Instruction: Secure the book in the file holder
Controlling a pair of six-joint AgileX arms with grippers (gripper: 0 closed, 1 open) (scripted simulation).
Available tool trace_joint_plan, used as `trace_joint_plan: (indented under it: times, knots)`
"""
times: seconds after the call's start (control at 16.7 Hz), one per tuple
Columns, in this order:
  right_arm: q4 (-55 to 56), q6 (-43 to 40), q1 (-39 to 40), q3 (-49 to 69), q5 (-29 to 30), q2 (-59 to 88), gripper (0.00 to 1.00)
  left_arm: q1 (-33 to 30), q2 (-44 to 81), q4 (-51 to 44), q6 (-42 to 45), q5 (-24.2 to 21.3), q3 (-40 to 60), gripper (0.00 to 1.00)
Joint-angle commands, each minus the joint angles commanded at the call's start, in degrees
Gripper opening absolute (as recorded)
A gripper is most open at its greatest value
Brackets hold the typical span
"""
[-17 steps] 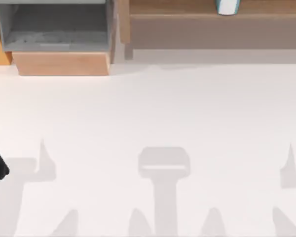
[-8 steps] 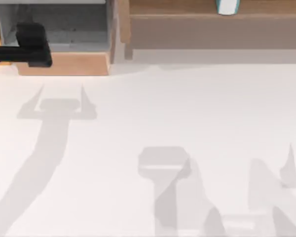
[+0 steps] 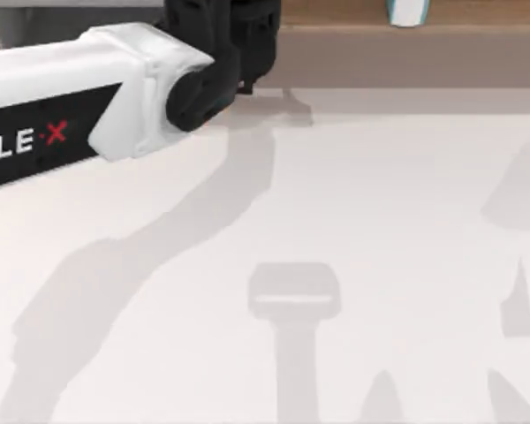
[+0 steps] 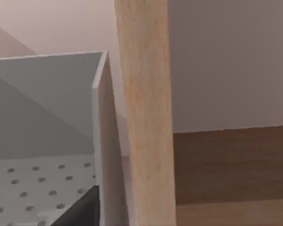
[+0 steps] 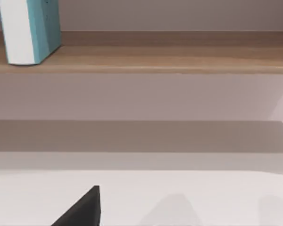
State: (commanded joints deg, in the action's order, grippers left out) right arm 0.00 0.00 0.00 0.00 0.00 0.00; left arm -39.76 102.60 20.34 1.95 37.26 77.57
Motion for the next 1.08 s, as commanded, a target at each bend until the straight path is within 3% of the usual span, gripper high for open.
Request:
trace_joint_plan:
  times: [0.3, 0.6, 0.84, 1.08]
  knots:
    - [0.00, 0.00, 0.00, 0.00, 0.00, 0.00, 1.00, -6.21, 23.33, 1.98, -0.36, 6.02, 23.82, 1.00]
    - [0.00, 0.00, 0.00, 0.00, 0.00, 0.00, 1.00, -9.28, 40.03, 2.22, -0.93, 9.06, 42.56, 1.00]
    - [0.00, 0.00, 0.00, 0.00, 0.00, 0.00, 1.00, -10.13, 46.46, 1.97, -1.26, 9.93, 50.58, 1.00]
    - [0.00, 0.00, 0.00, 0.00, 0.00, 0.00, 1.00, -10.20, 47.13, 1.93, -1.29, 10.00, 51.35, 1.00]
